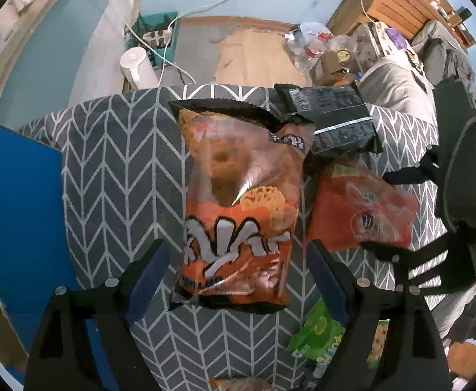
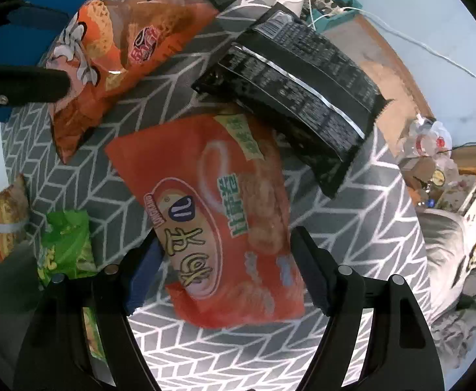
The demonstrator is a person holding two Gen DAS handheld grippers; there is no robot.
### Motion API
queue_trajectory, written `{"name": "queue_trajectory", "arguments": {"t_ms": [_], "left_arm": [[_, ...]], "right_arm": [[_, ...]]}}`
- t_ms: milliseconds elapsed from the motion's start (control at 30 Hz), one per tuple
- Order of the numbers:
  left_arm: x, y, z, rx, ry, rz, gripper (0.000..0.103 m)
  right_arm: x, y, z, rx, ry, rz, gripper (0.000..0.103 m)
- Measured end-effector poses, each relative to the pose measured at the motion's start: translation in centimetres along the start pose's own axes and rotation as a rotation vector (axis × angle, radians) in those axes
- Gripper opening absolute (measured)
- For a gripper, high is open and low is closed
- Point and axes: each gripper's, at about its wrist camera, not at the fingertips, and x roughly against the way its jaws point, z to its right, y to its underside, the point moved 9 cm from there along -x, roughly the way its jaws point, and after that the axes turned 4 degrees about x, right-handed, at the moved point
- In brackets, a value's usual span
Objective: Organize snacks
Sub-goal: 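Grasp the orange puffed-snack bag with the left tool while the right grasps the red biscuit bag, then carry the orange bag with the left tool while the right carries the red bag to the box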
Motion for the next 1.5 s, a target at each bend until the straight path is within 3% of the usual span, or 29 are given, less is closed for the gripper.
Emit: {"name": "queue_trajectory", "arguments": {"t_ms": [567,633,733,1000,1300,1500], "left_arm": [[-3.7,-1.6,0.0,-0.02,-0.011,-0.057,0.086],[-3.8,-1.3,0.0,-0.035,-0.008,-0.061,0.077],[-3.8,-1.0,0.2,-0.05,0.001,-0.057,0.071],[-2.8,0.1,-1.2,-0.035,0.014,-0.047,0.047],[-2.1,2.8,-2.8,-0.014,0.005,-0.042,0.045],[-0.1,4.0,-4.1,0.001,-0.019,0.006,0.045]], "right_arm": [[-1.3,-1.4,-1.3,-0.082,0.004,-0.049,0.074],[-1.2,-1.1,-1.9,-0.072,0.02,-0.048,0.069],[-1.0,-0.4,-3.0,-0.06,0.022,-0.046,0.061],[-0.9,1.1,-4.3,-0.093,0.021,-0.009,0.052],[0.5,3.5,-5.8,-0.149,0.04,0.064,0.048],[3.1,4.0,-6.4,-0.196,0.059,0.13,0.048]]}}
